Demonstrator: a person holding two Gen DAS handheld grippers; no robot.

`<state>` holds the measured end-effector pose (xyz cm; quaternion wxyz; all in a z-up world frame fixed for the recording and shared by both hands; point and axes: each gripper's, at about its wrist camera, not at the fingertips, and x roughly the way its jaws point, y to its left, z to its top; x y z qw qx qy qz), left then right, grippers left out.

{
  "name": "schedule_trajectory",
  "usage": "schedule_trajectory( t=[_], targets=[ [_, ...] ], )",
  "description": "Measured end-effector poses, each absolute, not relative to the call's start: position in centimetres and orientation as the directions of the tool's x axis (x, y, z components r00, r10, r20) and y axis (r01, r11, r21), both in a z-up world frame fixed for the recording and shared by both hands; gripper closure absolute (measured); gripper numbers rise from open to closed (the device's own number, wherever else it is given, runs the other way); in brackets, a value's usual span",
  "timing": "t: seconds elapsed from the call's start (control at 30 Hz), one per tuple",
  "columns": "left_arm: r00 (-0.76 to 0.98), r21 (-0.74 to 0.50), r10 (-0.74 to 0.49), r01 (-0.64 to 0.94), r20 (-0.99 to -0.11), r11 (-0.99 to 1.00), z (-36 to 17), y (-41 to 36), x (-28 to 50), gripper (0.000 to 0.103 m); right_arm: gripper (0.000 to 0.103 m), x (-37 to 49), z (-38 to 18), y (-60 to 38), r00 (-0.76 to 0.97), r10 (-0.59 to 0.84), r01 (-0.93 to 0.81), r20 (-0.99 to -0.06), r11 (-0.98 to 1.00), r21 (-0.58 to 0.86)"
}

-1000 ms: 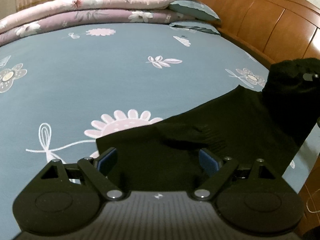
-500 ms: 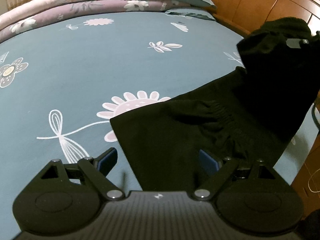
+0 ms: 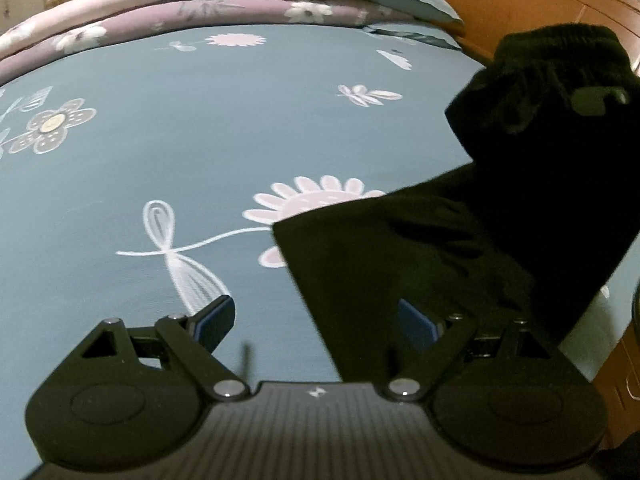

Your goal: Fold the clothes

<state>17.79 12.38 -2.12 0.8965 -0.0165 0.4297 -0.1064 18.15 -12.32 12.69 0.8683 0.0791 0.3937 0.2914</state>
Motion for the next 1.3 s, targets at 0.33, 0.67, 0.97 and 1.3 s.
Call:
schedule_trajectory(
  t=[0.33, 0.67, 0.97, 1.3],
  targets=[
    [0.62, -0.111, -0.15, 0.102, -0.77, 0.989, -2.2, 14.3, 17.6, 0.015, 0.065, 16.6, 11.7, -6.0, 0.455, 0.523, -0.63, -0.72, 0.761, 0.155],
    [0.629, -0.111, -0.126, 0.063, -0.767, 0.992, -2.2, 15.1, 17.2, 0.015, 0.06, 15.7, 8.1, -2.0, 0.374, 0.46, -0.73, -0.806, 0.682, 0.051],
    [0.624, -0.113, -0.108, 0.032, -0.774, 0.993, -2.5, 15.8, 17.0, 0.015, 0.024, 15.7, 7.3, -1.3, 0.291, 0.497, -0.751, -0.817, 0.648, 0.127],
    [0.63, -0.216, -0.2, 0.051, -0.75, 0.975, -1.8, 16.0, 16.7, 0.017, 0.018, 17.0, 7.8, -3.3, 0.304, 0.508, -0.712, -0.806, 0.684, 0.163]
  ],
)
